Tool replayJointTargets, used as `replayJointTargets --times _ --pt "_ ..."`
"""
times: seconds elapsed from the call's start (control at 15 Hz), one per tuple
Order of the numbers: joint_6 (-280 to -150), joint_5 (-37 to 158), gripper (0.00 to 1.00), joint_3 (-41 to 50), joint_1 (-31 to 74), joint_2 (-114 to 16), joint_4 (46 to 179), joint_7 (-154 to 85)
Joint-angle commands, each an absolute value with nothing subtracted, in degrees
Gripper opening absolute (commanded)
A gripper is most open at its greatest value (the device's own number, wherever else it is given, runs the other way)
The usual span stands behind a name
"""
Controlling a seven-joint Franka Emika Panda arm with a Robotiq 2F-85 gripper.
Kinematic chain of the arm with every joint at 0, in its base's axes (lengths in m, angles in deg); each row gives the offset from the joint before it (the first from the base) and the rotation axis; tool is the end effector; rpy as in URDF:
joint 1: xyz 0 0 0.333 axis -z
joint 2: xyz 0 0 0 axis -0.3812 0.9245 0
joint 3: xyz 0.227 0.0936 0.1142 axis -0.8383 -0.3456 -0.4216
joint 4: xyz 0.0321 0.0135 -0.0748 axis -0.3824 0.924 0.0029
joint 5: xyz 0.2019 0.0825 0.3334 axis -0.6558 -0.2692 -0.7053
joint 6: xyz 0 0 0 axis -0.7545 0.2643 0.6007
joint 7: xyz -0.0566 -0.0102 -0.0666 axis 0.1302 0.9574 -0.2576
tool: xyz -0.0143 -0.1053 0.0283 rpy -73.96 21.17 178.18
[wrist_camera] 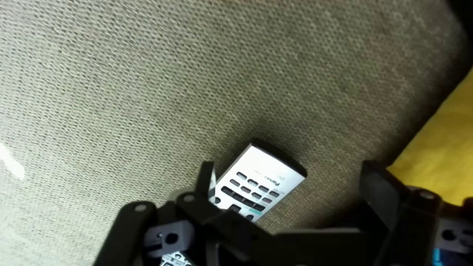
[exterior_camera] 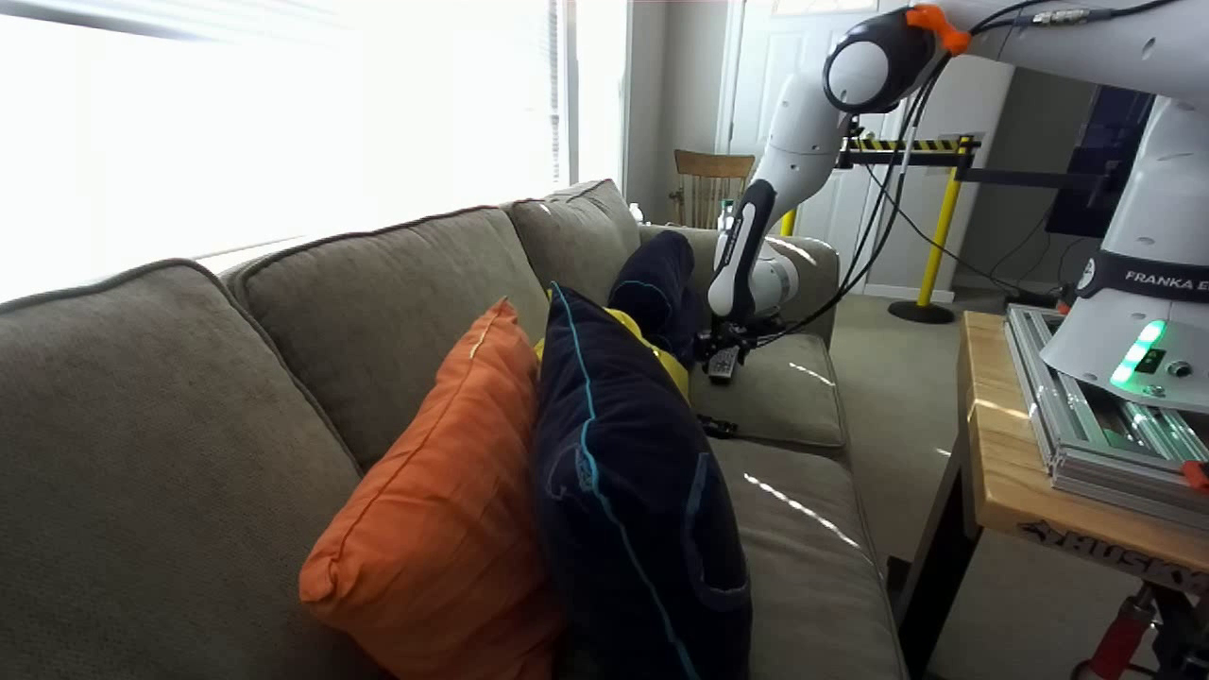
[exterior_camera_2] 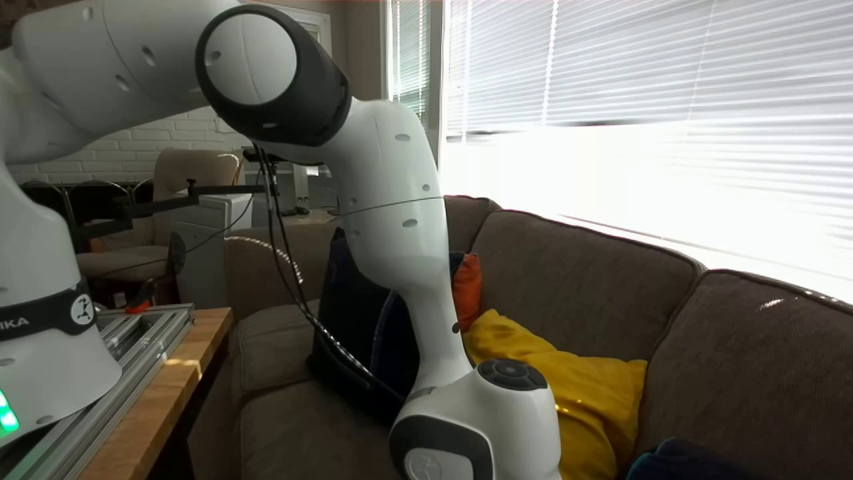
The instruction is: Move the remote to the right
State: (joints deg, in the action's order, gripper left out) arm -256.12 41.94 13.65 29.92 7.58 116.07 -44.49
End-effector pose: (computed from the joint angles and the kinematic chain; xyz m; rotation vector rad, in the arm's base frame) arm 0.5048 -0.2293 -0.1103 2.7642 -1.0414 0.2336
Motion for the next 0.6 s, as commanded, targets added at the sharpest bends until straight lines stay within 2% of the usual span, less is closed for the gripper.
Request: replayJointTargets --times 0.0,0.53 --pt "-255.14 47.61 1.0 8.36 35.77 1.21 123.23 -34.36" --pt "-251.61 58.19 1.0 2.7 44.23 -3.15 129.35 -16.81"
